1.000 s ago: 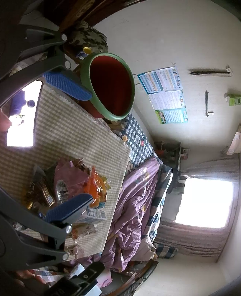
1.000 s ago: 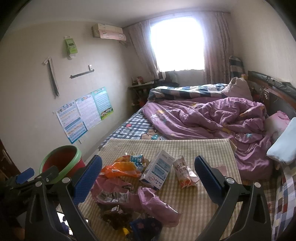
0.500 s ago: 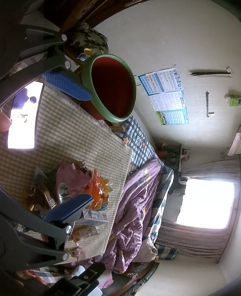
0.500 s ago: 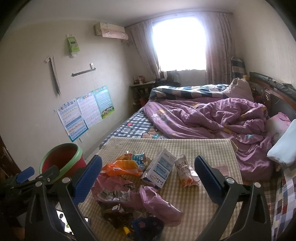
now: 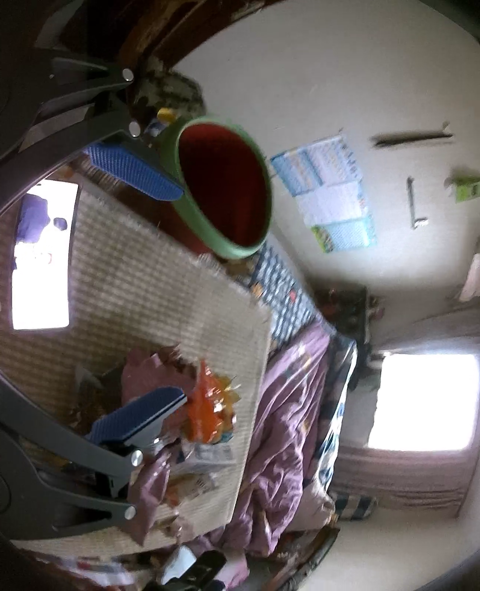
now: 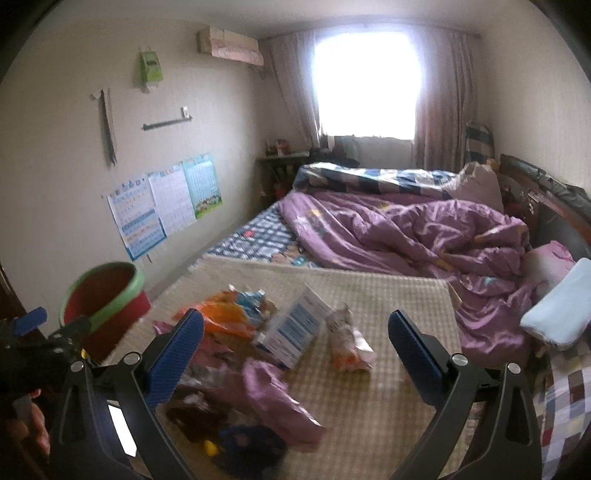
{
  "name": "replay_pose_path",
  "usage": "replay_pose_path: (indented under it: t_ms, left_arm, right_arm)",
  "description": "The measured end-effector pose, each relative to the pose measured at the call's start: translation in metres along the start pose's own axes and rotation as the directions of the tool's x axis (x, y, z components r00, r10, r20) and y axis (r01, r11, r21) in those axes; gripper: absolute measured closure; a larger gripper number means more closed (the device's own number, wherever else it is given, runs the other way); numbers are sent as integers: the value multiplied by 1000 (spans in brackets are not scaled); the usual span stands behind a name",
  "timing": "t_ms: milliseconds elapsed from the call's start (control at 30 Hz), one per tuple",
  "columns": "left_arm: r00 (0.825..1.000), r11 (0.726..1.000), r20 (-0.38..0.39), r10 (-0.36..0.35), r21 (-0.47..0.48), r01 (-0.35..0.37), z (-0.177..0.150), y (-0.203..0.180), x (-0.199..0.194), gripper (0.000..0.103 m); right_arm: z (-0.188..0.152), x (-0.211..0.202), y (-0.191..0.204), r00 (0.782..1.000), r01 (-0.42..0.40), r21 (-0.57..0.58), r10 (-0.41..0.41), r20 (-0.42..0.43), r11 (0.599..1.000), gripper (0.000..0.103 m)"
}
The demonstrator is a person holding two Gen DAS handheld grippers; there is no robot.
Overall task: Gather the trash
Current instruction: 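Grasp a pink plastic bag with the left tool while the right tool grasps another pink bag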
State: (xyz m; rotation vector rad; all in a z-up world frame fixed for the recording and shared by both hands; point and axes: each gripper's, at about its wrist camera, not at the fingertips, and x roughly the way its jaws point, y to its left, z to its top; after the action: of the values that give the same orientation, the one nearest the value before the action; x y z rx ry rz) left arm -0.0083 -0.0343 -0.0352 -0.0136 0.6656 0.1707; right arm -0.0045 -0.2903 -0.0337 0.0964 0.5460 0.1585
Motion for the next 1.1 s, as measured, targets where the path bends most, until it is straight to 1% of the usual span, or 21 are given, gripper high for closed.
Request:
replay_pose_path:
  t_ms: [100, 167, 200, 267, 300, 367, 400, 467, 533, 567, 633, 667, 733, 800, 933, 1100]
  left_arm:
    - [995, 997, -55, -78, -31, 77, -3, 5, 16, 4]
    - [985, 990, -108, -137, -39, 134, -5, 4, 30, 7]
    - [979, 987, -126, -159, -40, 155, -6, 1, 35, 10]
    - [961, 975, -166, -221, -32, 219, -5, -10, 46, 13]
    - [950, 966, -182, -255, -13, 257, -4, -20, 52, 14]
    - [936, 954, -201, -288, 25, 299, -1, -34, 61, 16]
    - [926, 945, -222, -304, 50, 322, 0, -45, 69, 18]
    - [911, 936, -261, -318, 68, 346, -2, -56, 81, 25]
    - [897, 933, -310, -315, 72, 352, -4, -64, 95, 39]
    - [893, 933, -318, -318, 66, 355, -5, -65, 99, 43]
    - [889, 934, -329, -320, 49, 354, -5, -64, 105, 66]
    - [887, 933, -329, -324, 41, 356, -4, -63, 106, 68]
    - [880, 928, -321, -349, 9, 372, -3, -58, 104, 81]
    - [883, 929, -308, -354, -4, 371, -2, -52, 100, 81]
    - [899, 935, -264, -350, -37, 353, 1, -37, 87, 82]
    - [920, 939, -191, -342, -94, 330, 9, -16, 68, 82]
  right_arm:
    - [-13, 6, -16, 998, 9, 34, -8, -57, 999, 7]
    - [-23, 11, -22, 995, -1, 66, 8, -100, 998, 7]
    - [-26, 12, -24, 994, -7, 76, 16, -113, 997, 7]
    - [-32, 16, -26, 990, -18, 91, 31, -139, 996, 7]
    - [-33, 18, -26, 988, -23, 93, 36, -149, 995, 7]
    - [-35, 20, -27, 986, -32, 92, 47, -160, 995, 7]
    - [-35, 20, -27, 985, -37, 91, 52, -163, 995, 7]
    - [-36, 20, -29, 984, -52, 92, 67, -167, 994, 7]
    - [-37, 20, -27, 981, -67, 93, 83, -176, 993, 7]
    - [-39, 20, -28, 979, -78, 93, 94, -180, 993, 7]
    - [-41, 20, -27, 977, -89, 89, 104, -187, 992, 10]
    - [-43, 20, -28, 975, -93, 87, 108, -195, 992, 13]
    - [-45, 22, -29, 971, -100, 92, 117, -209, 991, 16]
    - [-46, 25, -33, 969, -103, 100, 123, -216, 990, 17]
    - [-43, 30, -40, 968, -90, 93, 110, -226, 992, 17]
    - [-41, 42, -54, 966, -40, 53, 52, -252, 998, 17]
